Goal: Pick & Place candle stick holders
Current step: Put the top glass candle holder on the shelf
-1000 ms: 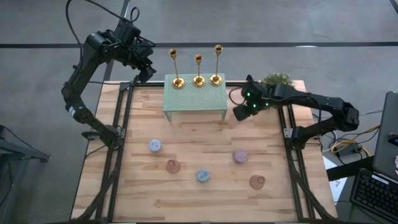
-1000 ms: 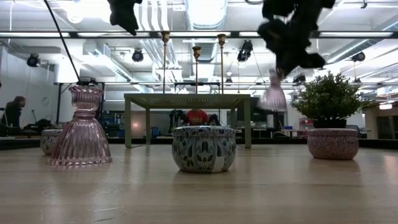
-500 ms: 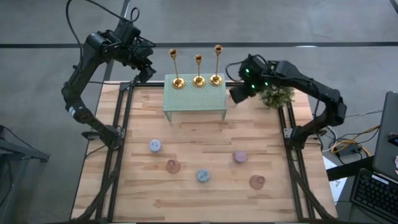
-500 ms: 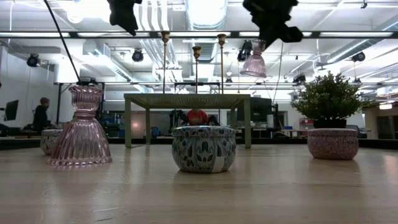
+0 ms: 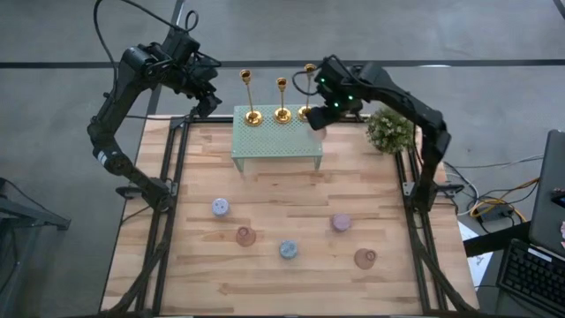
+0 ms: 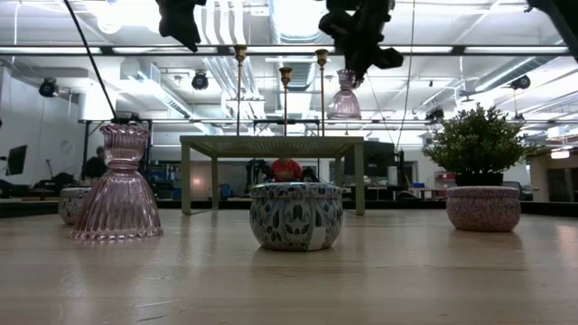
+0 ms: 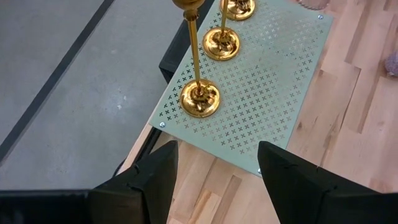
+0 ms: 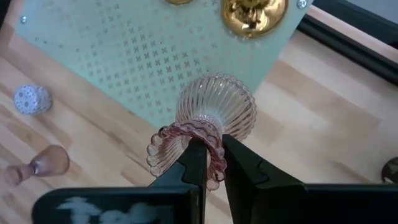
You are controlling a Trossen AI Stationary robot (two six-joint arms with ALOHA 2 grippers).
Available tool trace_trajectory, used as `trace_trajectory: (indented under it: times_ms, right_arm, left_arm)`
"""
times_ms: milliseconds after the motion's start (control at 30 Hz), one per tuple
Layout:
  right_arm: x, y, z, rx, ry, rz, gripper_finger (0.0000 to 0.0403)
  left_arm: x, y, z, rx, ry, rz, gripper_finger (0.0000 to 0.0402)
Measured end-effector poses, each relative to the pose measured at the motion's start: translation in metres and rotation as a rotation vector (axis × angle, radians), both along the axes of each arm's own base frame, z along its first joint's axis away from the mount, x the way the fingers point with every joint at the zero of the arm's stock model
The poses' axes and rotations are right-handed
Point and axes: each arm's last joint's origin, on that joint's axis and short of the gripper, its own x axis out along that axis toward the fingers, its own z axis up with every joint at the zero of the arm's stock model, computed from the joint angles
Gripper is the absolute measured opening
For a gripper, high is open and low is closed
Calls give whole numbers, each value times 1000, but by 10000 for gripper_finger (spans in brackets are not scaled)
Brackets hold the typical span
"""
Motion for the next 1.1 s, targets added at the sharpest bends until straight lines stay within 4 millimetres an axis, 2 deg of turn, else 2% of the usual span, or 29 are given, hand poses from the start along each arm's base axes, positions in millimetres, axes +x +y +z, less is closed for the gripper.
trace_trajectory:
  times_ms: [267,767,1100]
  right_arm:
    - [10,-7,-2,31,23,-42,27]
    - [12,-8,-8,109,22,-237,27]
    - [22,-16,-21,128,21,-311,27]
  left_arm:
    - [0,0,0,-15,-10,23,225]
    - [0,0,0,-14,-10,22,225]
    - [0,0,0,-12,-8,19,225]
